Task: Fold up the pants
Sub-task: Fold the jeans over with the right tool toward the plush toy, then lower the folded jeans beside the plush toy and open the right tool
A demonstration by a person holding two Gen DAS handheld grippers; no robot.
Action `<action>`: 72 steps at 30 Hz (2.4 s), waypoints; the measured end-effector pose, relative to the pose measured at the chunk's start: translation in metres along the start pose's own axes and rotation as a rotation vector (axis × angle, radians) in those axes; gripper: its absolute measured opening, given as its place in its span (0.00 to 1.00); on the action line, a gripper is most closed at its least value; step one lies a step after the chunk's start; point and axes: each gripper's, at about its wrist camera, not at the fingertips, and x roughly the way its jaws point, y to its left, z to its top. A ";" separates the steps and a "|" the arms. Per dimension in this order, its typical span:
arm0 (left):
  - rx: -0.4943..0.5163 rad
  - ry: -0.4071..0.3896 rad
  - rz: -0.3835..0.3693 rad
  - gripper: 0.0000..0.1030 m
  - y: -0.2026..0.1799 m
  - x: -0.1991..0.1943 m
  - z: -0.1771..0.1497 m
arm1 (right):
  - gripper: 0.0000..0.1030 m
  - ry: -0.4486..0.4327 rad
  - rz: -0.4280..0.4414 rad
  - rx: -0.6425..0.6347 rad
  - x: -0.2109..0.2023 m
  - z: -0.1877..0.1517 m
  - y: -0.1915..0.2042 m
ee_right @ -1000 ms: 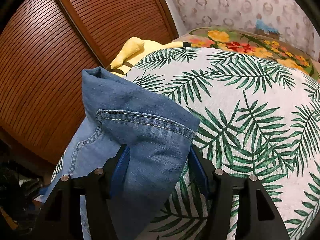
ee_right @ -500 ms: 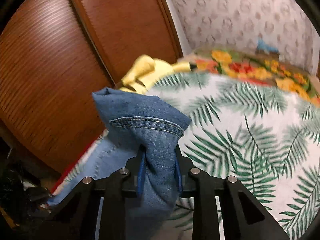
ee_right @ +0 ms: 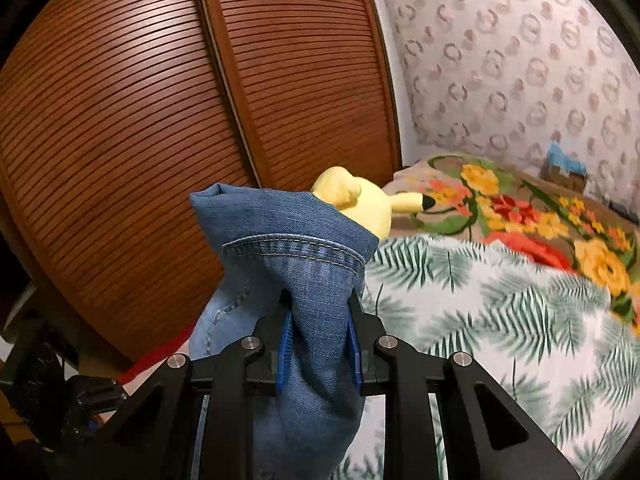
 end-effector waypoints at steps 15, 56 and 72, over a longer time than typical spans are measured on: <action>0.062 0.031 0.022 0.13 0.024 0.088 0.072 | 0.23 -0.016 -0.016 0.076 0.080 0.032 -0.095; 0.041 0.196 0.111 0.16 0.031 0.144 0.054 | 0.26 0.156 -0.249 -0.023 0.195 0.059 -0.121; 0.087 0.084 0.133 0.48 -0.016 0.078 0.065 | 0.26 -0.031 -0.239 -0.047 0.035 -0.013 -0.061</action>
